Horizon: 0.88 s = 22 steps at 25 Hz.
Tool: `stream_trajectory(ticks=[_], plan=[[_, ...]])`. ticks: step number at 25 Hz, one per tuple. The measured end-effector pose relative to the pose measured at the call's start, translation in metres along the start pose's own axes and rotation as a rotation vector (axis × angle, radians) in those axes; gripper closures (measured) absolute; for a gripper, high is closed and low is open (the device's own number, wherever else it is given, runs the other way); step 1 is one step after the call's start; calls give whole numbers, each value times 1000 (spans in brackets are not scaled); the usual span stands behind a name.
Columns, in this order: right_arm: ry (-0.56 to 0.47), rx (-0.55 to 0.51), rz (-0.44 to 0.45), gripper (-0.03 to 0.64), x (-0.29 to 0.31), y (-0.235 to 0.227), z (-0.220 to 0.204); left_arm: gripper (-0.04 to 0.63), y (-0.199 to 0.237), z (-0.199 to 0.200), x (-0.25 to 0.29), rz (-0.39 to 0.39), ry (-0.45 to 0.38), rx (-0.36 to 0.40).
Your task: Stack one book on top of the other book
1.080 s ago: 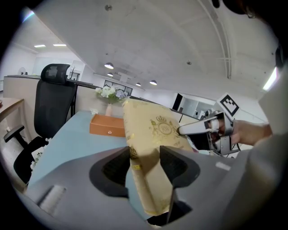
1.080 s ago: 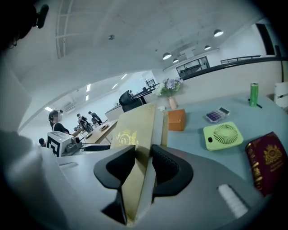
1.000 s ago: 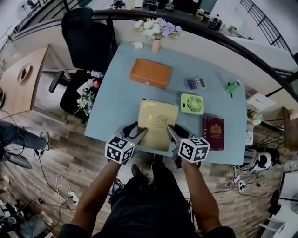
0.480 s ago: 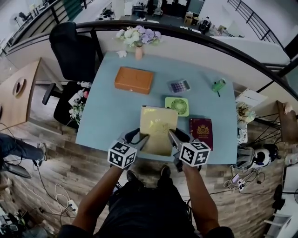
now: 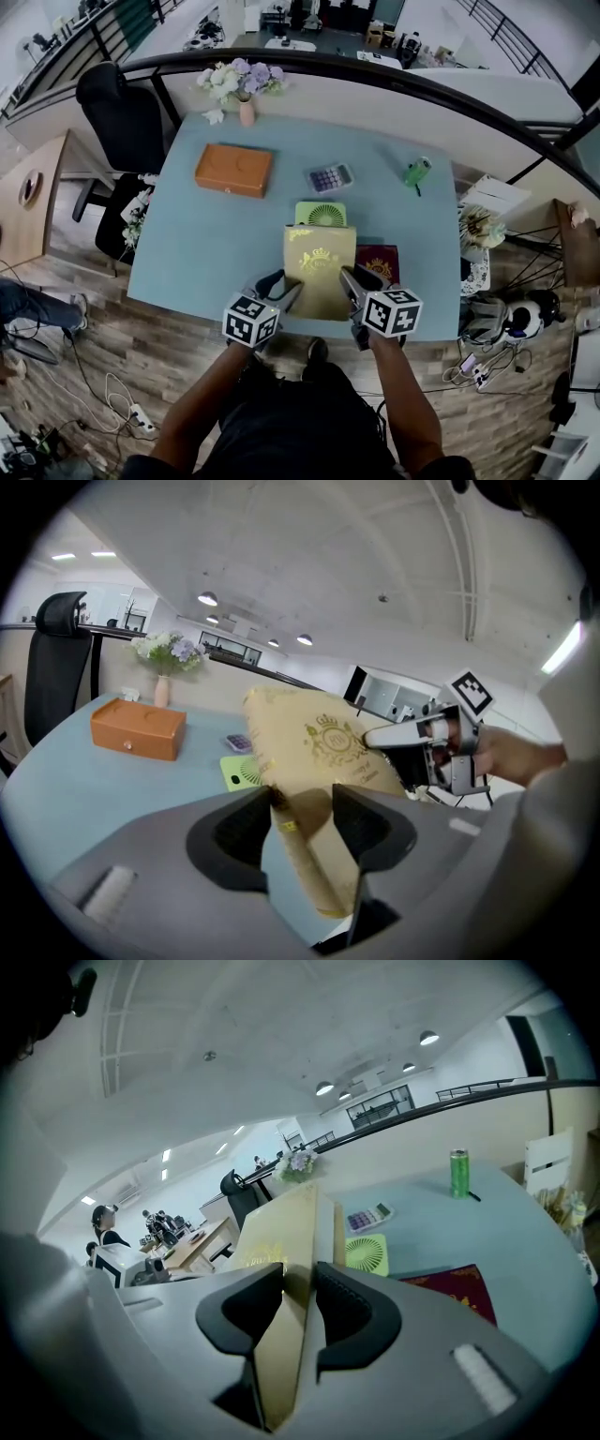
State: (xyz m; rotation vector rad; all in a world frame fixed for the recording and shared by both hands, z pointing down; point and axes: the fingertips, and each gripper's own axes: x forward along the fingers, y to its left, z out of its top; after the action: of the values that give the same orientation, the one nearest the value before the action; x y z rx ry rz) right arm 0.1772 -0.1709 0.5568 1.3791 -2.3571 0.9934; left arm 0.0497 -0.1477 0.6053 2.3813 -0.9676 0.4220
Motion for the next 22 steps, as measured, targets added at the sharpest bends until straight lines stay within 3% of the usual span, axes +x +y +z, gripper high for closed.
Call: stream_trajectory(ticks=[22], plan=[[111, 99, -60, 506, -29, -166, -41, 370, -82, -56, 136, -35, 154, -76]])
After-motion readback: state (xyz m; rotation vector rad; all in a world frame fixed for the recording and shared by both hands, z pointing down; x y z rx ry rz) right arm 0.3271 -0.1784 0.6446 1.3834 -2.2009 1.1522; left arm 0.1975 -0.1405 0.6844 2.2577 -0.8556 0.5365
